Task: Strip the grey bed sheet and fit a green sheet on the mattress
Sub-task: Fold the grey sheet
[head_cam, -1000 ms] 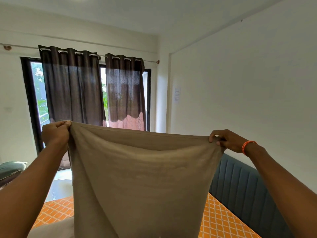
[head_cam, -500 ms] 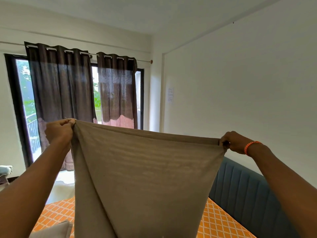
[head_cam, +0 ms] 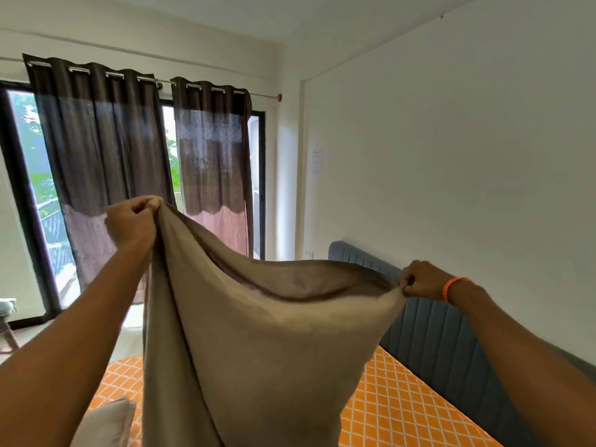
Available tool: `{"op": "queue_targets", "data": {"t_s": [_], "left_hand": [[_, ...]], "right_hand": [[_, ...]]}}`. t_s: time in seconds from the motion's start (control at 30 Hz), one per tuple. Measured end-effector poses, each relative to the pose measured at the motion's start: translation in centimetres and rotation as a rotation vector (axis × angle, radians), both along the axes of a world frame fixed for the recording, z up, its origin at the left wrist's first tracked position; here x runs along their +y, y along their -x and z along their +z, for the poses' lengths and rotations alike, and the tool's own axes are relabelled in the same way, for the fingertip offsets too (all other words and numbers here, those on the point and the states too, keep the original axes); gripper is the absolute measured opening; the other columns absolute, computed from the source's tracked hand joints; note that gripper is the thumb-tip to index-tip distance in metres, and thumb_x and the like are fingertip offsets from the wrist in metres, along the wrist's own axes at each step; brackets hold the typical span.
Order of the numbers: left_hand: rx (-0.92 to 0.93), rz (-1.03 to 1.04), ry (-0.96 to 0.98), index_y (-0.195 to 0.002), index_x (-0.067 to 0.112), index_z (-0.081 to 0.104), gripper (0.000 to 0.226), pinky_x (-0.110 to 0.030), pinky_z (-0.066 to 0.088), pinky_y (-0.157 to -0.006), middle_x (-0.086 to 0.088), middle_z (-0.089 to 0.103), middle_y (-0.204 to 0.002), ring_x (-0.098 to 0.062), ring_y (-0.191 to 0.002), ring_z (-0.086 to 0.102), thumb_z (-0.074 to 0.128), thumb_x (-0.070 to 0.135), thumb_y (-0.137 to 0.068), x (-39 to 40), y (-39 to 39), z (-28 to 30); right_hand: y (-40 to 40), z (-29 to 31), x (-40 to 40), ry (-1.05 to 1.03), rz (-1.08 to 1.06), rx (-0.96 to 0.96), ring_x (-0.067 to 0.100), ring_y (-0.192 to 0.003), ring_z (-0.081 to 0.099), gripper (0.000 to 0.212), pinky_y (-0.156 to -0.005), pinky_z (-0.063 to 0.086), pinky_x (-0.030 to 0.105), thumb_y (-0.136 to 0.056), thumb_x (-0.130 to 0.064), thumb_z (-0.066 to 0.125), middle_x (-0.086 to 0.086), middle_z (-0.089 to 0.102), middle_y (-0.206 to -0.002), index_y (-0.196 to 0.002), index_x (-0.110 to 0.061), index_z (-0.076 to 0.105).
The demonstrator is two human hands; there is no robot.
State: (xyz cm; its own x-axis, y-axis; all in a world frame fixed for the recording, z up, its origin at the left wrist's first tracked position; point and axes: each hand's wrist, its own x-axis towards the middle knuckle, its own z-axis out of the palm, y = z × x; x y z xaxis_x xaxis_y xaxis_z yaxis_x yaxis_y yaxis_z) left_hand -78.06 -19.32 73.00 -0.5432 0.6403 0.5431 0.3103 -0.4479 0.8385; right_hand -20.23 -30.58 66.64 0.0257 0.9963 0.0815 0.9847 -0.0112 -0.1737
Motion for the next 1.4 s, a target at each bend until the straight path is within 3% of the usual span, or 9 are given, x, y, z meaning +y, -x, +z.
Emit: {"op": "queue_targets", "data": {"t_s": [0.13,0.33,0.43,0.6,0.8,0.97,1.17,1.27,1.4], "left_hand": [[0.052,-0.093,-0.064,-0.103,0.013,0.082,0.02,-0.028,0.054,-0.081,-0.004,0.078,-0.095,-0.011,-0.085,0.068,0.066,0.022,-0.093,-0.3,-2.8,-0.9],[0.013,-0.152,-0.065,-0.107,0.01,0.078,0.016,-0.018,0.054,-0.078,-0.003,0.074,-0.097,-0.008,-0.087,0.065,0.064,0.013,-0.1,-0.3,-4.4,-2.6],[0.027,-0.188,-0.038,-0.109,0.012,0.079,0.018,-0.017,0.056,-0.081,0.001,0.075,-0.099,-0.005,-0.087,0.067,0.063,0.015,-0.102,-0.8,-4.7,-3.8],[0.01,-0.22,0.004,-0.111,0.015,0.079,0.017,-0.016,0.057,-0.082,0.004,0.075,-0.099,0.0,-0.087,0.068,0.065,0.017,-0.103,-1.6,-4.3,-6.9],[0.024,-0.265,0.131,-0.105,0.023,0.079,0.015,-0.021,0.054,-0.074,0.005,0.074,-0.095,-0.007,-0.087,0.066,0.065,0.018,-0.102,-2.7,-1.9,-13.8],[0.036,-0.307,0.256,-0.099,0.03,0.079,0.017,-0.025,0.053,-0.077,0.003,0.075,-0.093,-0.012,-0.088,0.067,0.067,0.017,-0.1,-3.8,0.2,-21.1],[0.032,-0.311,0.361,-0.105,0.015,0.08,0.015,-0.02,0.05,-0.076,0.002,0.075,-0.093,-0.009,-0.086,0.066,0.065,0.013,-0.1,-4.9,1.0,-27.1],[0.035,-0.279,0.399,-0.107,0.011,0.08,0.016,-0.023,0.052,-0.077,-0.002,0.075,-0.097,-0.011,-0.088,0.067,0.066,0.013,-0.099,-5.1,1.2,-29.4],[0.033,-0.236,0.419,-0.104,0.014,0.08,0.015,-0.027,0.052,-0.079,-0.003,0.075,-0.097,-0.011,-0.087,0.067,0.066,0.015,-0.099,-4.7,1.1,-31.1]], "right_hand": [[4.7,-6.8,0.5,0.161,0.108,0.134,0.027,-0.083,0.069,0.015,-0.083,0.057,0.05,-0.068,-0.026,0.066,0.006,0.073,-0.084,-0.073,-0.015,0.074],[11.5,-14.6,-0.8,-0.01,0.258,0.396,-0.002,-0.115,0.057,0.046,-0.098,0.049,0.021,-0.079,-0.036,0.084,-0.023,0.057,-0.124,-0.121,-0.034,0.065],[13.8,-17.2,-0.7,-0.068,0.36,0.396,0.003,-0.111,0.06,0.018,-0.096,0.05,0.028,-0.082,-0.023,0.07,-0.02,0.066,-0.113,-0.096,-0.033,0.074],[18.9,-19.1,-2.1,-0.066,0.433,0.565,0.012,-0.071,0.059,0.014,-0.071,0.048,0.039,-0.086,-0.013,0.058,-0.003,0.062,-0.072,-0.073,-0.015,0.063],[21.4,-26.8,-4.4,0.355,0.42,0.325,0.017,-0.071,0.057,0.021,-0.076,0.044,0.038,-0.085,-0.031,0.055,-0.003,0.059,-0.071,-0.076,-0.015,0.066],[21.6,-34.1,-5.2,0.659,0.364,0.234,0.024,-0.068,0.062,0.022,-0.069,0.052,0.04,-0.078,-0.022,0.051,0.01,0.07,-0.074,-0.068,-0.009,0.066],[20.0,-41.7,-6.4,0.816,0.186,0.106,0.021,-0.088,0.063,0.017,-0.075,0.052,0.034,-0.081,-0.039,0.056,0.004,0.07,-0.096,-0.085,-0.026,0.066],[20.5,-42.9,-7.1,0.855,0.094,0.096,0.033,-0.114,0.061,0.041,-0.094,0.048,0.039,-0.092,-0.048,0.047,0.009,0.066,-0.127,-0.117,-0.024,0.067],[21.5,-44.1,-5.9,0.877,0.035,0.283,0.036,-0.145,0.041,0.07,-0.118,0.033,0.042,-0.106,-0.042,0.047,0.014,0.039,-0.162,-0.165,-0.028,0.011]]}}
